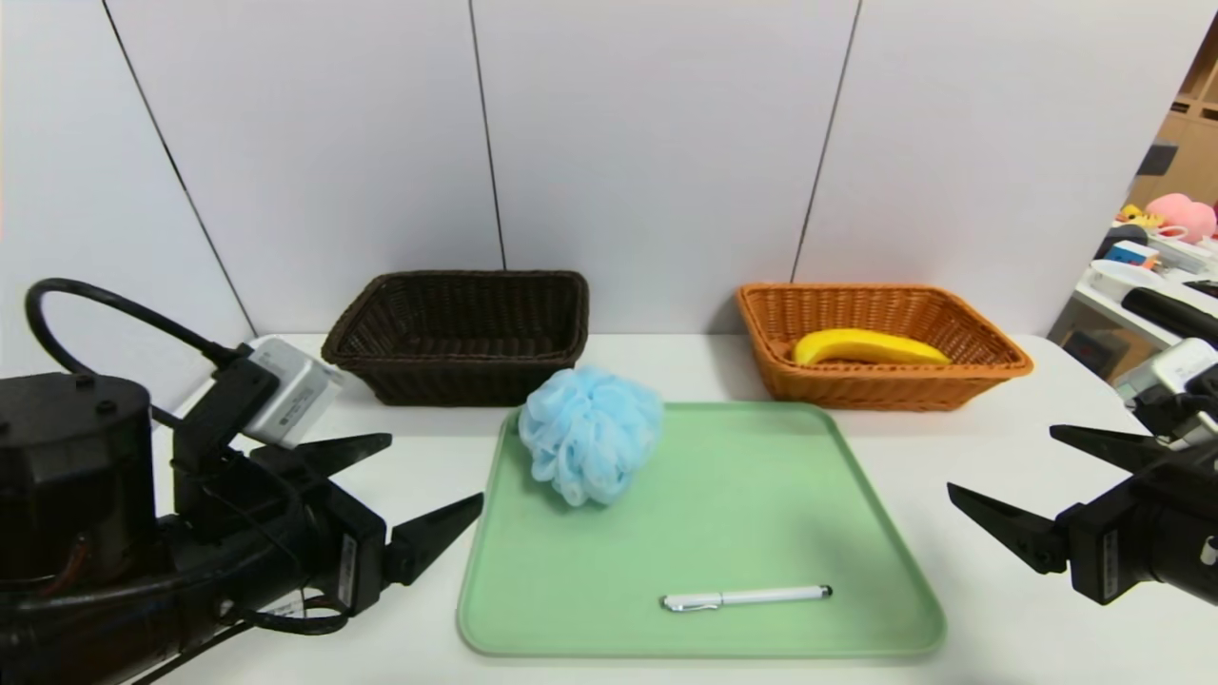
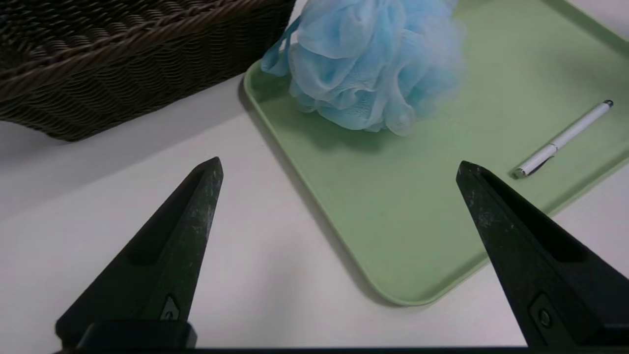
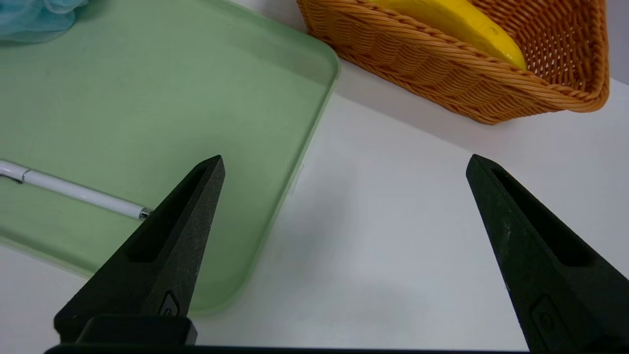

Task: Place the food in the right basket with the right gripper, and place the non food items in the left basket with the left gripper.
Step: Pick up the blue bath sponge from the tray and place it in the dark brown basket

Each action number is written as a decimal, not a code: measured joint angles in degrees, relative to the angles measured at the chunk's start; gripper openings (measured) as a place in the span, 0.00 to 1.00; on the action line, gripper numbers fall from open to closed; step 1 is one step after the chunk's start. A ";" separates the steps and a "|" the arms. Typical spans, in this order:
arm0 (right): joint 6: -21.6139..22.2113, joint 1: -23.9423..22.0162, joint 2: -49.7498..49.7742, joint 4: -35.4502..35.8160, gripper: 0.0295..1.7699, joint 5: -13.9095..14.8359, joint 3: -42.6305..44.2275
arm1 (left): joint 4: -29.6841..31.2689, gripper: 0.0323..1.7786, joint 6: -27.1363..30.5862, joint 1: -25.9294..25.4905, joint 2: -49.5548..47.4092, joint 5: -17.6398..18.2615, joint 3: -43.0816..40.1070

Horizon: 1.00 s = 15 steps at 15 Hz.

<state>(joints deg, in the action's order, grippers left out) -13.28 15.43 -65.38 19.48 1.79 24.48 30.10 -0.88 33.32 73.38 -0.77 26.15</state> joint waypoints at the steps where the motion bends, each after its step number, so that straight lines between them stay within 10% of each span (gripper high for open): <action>1: 0.05 0.29 0.00 -0.02 0.96 -0.01 -0.06 | 0.07 0.95 -0.09 1.07 1.38 -0.07 0.78; 15: 0.18 0.74 0.09 0.00 0.96 -0.23 -0.41 | 11.43 0.95 0.57 6.01 21.82 -2.80 11.78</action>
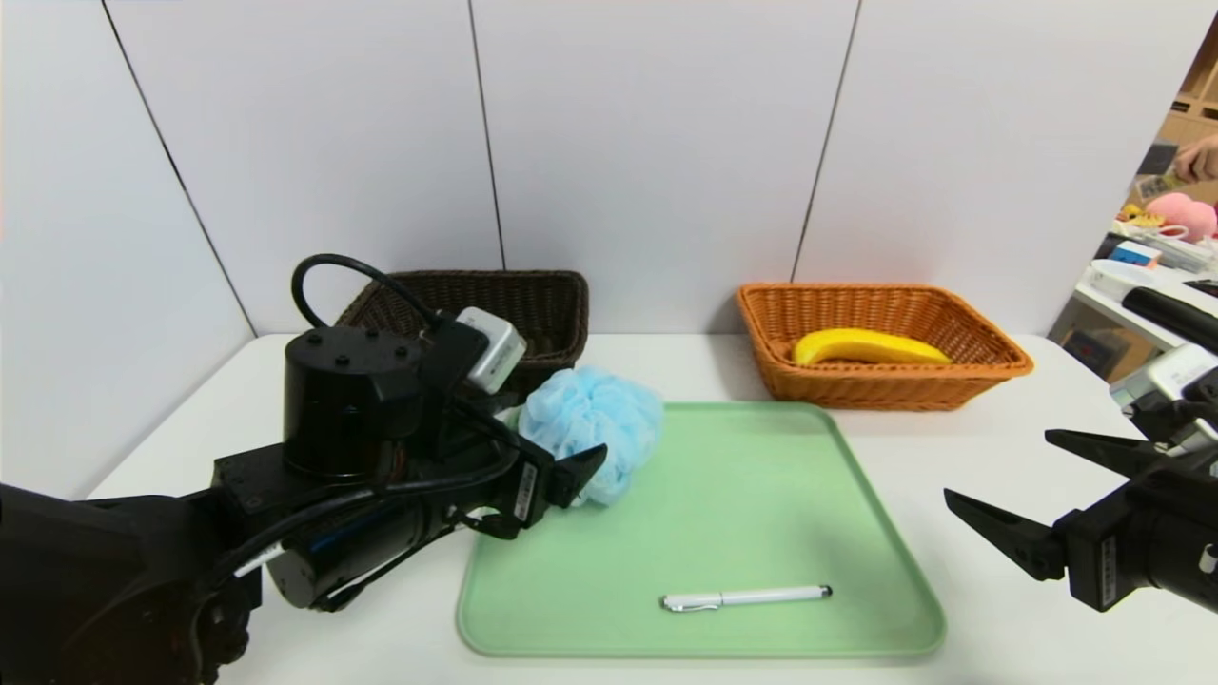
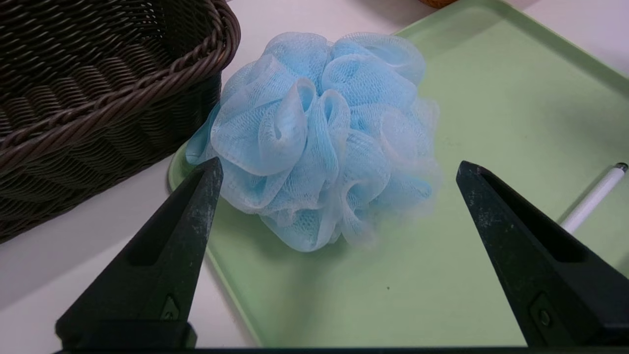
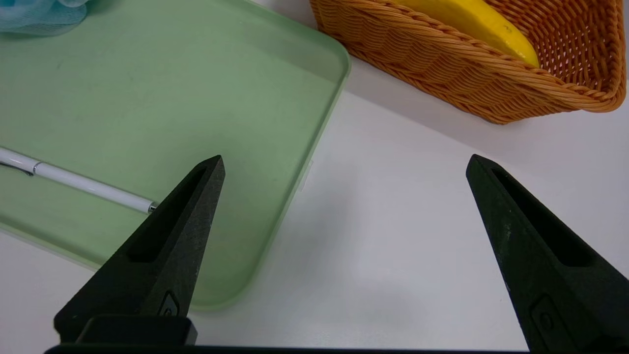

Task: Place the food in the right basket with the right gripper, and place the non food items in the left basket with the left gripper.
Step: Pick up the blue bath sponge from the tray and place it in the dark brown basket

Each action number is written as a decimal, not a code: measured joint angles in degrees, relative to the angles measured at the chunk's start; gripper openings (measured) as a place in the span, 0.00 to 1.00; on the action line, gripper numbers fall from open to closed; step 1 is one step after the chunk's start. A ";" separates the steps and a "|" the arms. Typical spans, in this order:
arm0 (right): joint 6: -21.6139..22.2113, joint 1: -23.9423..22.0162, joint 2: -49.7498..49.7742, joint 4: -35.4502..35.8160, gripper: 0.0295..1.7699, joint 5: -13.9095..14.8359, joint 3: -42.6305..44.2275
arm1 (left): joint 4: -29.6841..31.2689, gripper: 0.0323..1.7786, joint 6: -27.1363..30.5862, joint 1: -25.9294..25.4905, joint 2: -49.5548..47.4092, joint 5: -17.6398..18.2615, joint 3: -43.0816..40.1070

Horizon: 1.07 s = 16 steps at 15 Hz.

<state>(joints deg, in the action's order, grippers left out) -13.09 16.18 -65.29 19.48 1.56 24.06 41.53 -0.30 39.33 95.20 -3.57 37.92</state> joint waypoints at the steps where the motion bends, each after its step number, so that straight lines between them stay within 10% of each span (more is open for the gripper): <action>1: -0.02 0.00 0.16 0.02 0.96 -0.11 0.00 | 1.33 0.95 0.09 0.30 1.30 -0.54 0.39; 16: -0.35 0.18 3.25 -0.05 0.96 -0.35 -1.57 | 4.35 0.95 1.23 1.85 12.17 -3.97 4.77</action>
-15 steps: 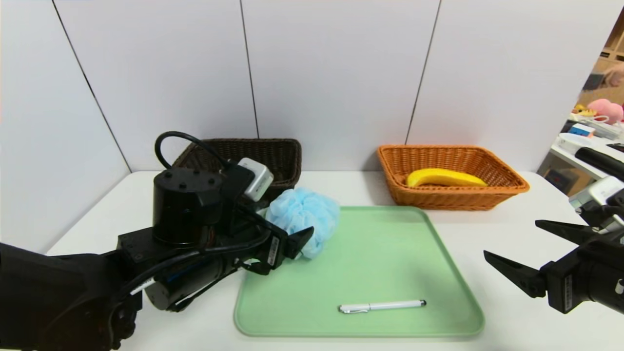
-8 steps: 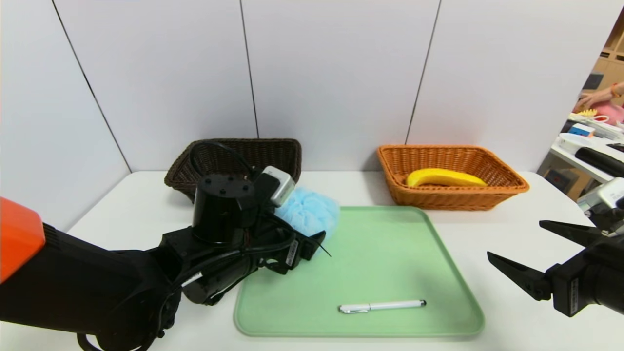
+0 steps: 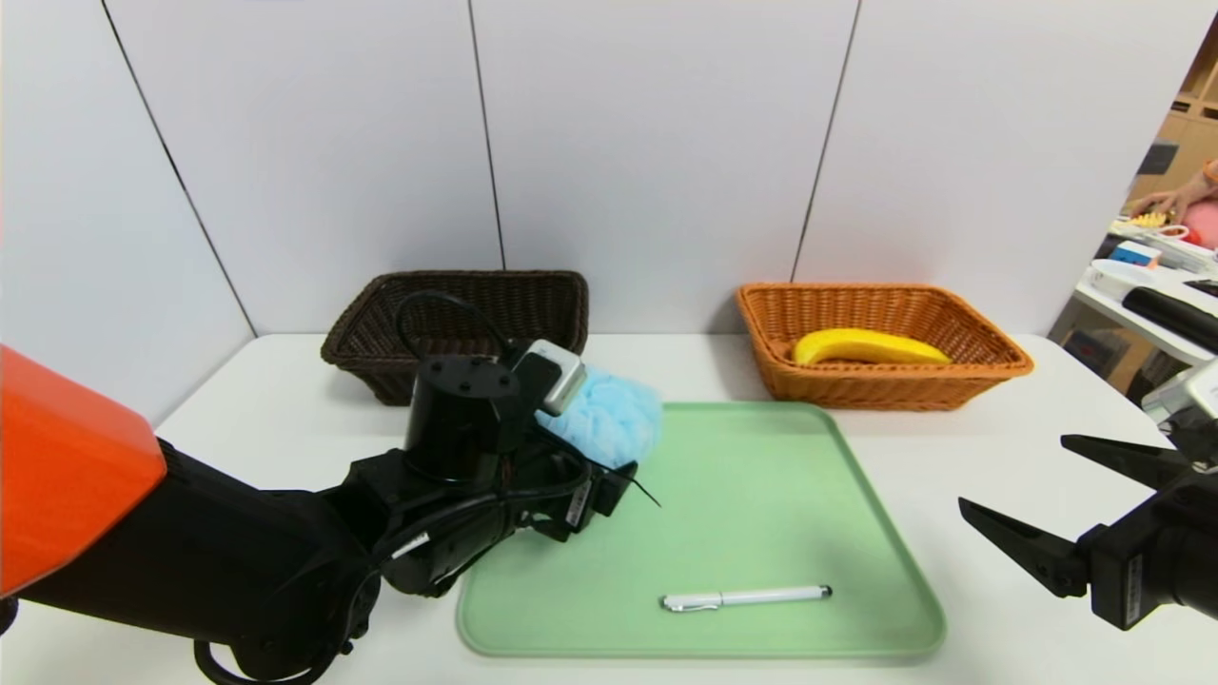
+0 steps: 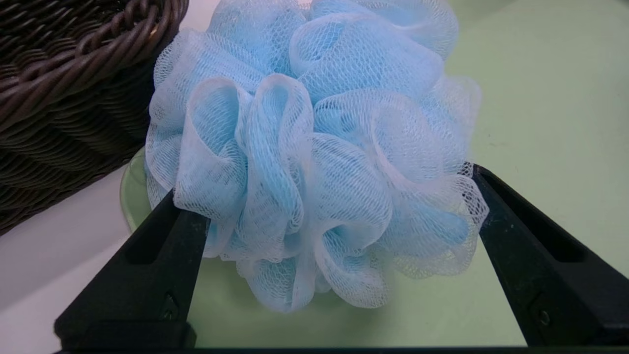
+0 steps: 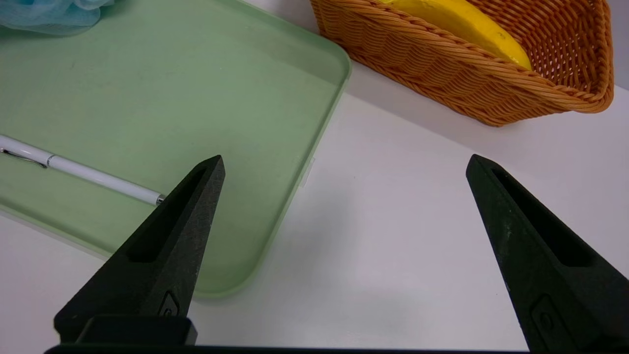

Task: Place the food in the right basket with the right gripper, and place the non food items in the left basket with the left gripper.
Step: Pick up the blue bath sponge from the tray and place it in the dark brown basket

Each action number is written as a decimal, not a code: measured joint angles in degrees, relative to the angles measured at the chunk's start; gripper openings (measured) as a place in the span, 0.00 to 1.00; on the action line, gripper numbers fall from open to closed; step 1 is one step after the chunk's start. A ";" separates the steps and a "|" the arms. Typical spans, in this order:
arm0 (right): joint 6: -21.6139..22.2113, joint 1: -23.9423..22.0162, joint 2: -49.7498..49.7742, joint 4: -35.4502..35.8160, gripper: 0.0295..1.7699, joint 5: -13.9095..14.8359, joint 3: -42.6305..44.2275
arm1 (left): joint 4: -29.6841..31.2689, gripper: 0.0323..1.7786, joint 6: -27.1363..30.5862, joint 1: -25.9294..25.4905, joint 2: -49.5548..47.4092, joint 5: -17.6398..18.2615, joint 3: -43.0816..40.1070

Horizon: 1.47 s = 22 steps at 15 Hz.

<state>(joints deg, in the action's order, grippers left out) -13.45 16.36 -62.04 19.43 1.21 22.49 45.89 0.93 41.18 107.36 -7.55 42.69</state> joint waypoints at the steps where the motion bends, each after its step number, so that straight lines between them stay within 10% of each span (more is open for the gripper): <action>1: 0.00 0.01 0.11 0.00 0.96 0.00 -0.09 | 1.30 0.95 0.26 0.02 0.52 -0.41 0.30; 10: 0.09 0.98 0.77 -0.33 0.96 0.09 -0.59 | 5.41 0.93 2.71 0.05 5.03 -5.22 1.79; 17: 0.02 1.19 0.99 -0.39 0.96 0.11 -0.69 | 5.66 0.42 3.56 0.52 5.01 -5.24 1.00; 19: 0.00 1.37 1.04 -0.48 0.96 0.11 -0.69 | 5.73 0.13 3.54 0.74 4.57 -5.22 0.79; 22: 0.00 1.66 1.05 -0.50 0.96 0.11 -0.98 | 5.63 0.13 3.51 0.90 3.68 -5.18 0.44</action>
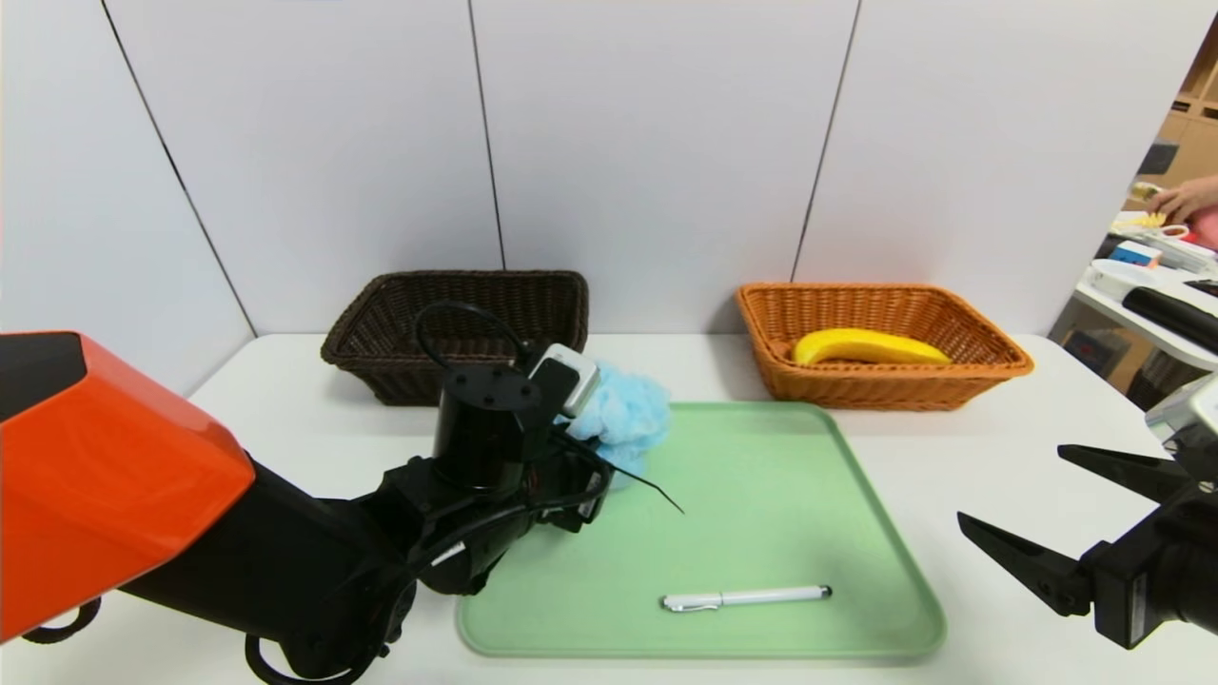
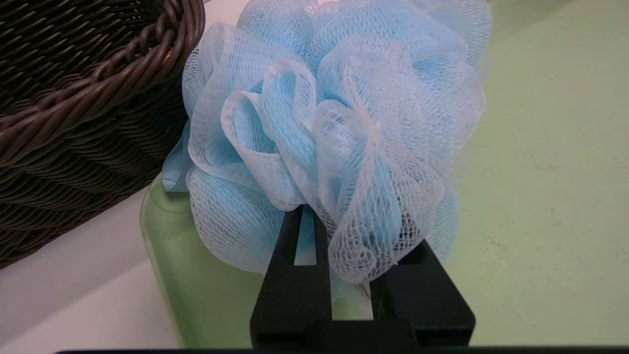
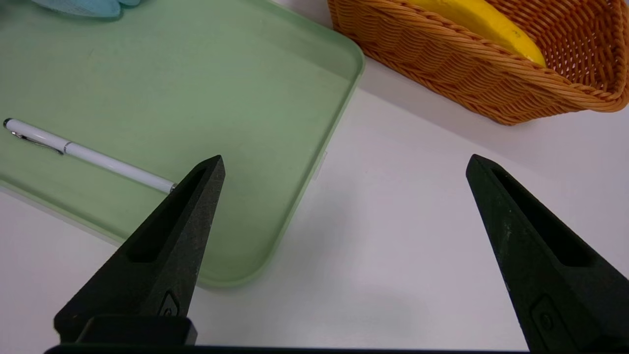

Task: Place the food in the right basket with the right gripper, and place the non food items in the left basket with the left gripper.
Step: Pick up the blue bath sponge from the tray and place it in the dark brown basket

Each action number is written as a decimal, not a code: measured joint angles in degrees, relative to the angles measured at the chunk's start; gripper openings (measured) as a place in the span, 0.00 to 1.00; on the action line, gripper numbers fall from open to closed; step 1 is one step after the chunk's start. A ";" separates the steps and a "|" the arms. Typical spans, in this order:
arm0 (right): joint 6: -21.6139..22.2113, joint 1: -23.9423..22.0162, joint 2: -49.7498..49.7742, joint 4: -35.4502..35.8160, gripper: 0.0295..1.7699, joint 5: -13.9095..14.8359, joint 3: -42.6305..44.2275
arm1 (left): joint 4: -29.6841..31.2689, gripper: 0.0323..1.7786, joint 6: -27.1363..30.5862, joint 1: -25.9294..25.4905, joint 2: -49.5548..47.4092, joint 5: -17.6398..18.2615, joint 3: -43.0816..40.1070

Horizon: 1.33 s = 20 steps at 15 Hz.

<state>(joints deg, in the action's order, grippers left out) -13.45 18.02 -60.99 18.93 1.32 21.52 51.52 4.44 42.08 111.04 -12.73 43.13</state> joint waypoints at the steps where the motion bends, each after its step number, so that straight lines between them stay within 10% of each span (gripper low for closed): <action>1: 0.06 0.23 0.00 0.02 0.96 0.13 -0.02 | -0.01 0.13 0.02 0.30 -0.51 -0.02 -0.28; 20: -0.33 2.45 0.83 -0.30 0.96 1.27 -0.88 | -4.45 0.13 3.61 8.11 -15.48 -3.78 1.83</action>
<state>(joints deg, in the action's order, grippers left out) -13.78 20.47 -60.16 18.63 2.58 20.64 47.07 8.05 50.19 95.56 -16.51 44.96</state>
